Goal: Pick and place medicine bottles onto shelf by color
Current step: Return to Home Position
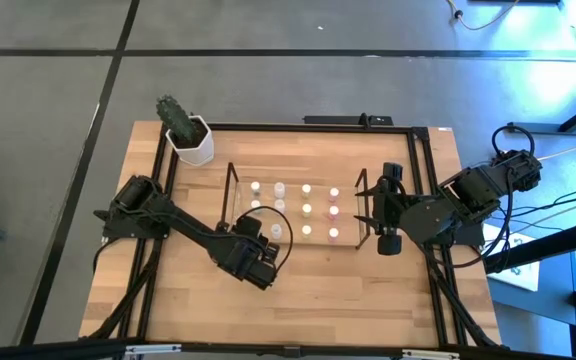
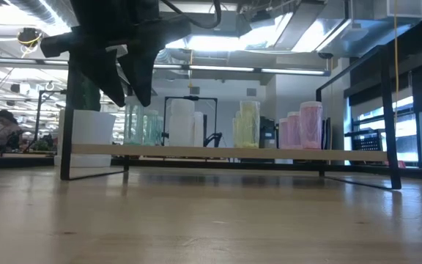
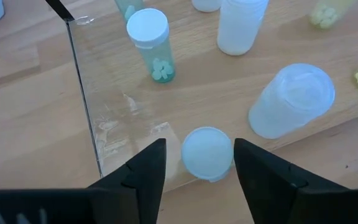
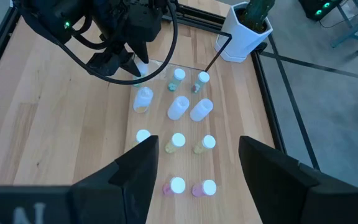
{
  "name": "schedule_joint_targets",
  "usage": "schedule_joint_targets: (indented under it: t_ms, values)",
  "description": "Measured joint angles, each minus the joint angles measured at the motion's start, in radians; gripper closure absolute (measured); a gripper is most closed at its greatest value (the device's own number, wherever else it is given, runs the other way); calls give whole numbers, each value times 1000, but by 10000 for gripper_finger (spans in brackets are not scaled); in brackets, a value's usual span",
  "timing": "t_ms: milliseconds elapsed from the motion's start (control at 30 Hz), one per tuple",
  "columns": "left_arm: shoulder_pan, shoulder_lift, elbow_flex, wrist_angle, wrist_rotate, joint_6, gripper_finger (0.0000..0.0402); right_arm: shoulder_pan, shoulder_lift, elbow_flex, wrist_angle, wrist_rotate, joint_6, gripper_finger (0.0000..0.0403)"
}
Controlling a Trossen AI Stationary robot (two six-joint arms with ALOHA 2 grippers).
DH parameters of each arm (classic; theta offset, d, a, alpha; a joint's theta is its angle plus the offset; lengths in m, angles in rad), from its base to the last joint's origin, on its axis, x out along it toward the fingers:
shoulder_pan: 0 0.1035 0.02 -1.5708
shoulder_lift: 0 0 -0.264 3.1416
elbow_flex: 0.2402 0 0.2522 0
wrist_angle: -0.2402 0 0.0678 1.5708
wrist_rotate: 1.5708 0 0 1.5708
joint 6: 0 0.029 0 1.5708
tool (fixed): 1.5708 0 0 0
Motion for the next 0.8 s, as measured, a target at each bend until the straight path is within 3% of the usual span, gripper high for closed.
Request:
schedule_joint_targets:
  t_ms: [267,633,800]
  values:
    - [-3,0,1,-3,0,0,220,0,0,0,0,0,0,179]
    - [-7,3,103,-92,22,17,222,0,0,0,0,0,0,179]
    - [-24,3,209,-205,-55,23,223,0,0,0,0,0,0,179]
